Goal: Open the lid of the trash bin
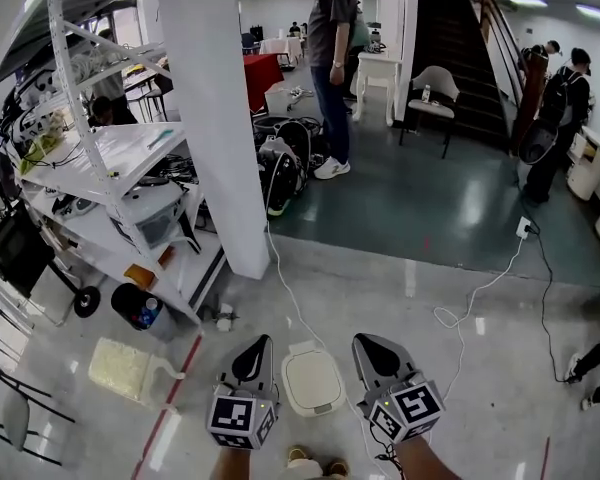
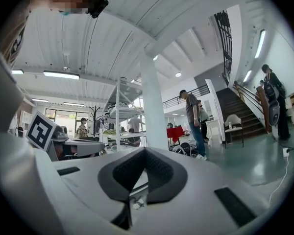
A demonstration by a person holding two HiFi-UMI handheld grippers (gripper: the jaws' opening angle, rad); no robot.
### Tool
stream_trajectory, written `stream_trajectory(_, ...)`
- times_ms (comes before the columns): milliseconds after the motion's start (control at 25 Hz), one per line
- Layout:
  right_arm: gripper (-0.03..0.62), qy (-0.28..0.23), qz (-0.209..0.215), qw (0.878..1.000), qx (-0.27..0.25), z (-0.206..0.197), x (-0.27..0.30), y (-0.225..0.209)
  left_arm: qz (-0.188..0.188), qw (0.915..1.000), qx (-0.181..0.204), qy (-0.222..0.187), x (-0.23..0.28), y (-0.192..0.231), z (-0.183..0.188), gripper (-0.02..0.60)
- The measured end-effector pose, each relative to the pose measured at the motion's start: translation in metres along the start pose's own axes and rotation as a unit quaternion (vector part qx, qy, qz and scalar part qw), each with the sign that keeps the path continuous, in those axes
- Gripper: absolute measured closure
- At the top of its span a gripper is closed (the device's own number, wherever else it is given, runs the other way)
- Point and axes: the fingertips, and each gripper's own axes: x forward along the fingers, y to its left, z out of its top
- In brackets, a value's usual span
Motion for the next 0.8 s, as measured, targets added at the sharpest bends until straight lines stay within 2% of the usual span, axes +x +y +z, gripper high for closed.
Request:
stream_trajectory(480,0.559,0.016,0.005,1.0,-0.006,-0.02,0.032,-0.002,0.004,0.9996,-0.021,0.017,0.021,0.015,-0.033,0.595)
stream_trajectory(800,0.559,0.044,0.005,0.999,0.01,-0.069,0.041,-0.001,0.004,0.9989,-0.034,0.033,0.033,0.018,-0.073,0.595)
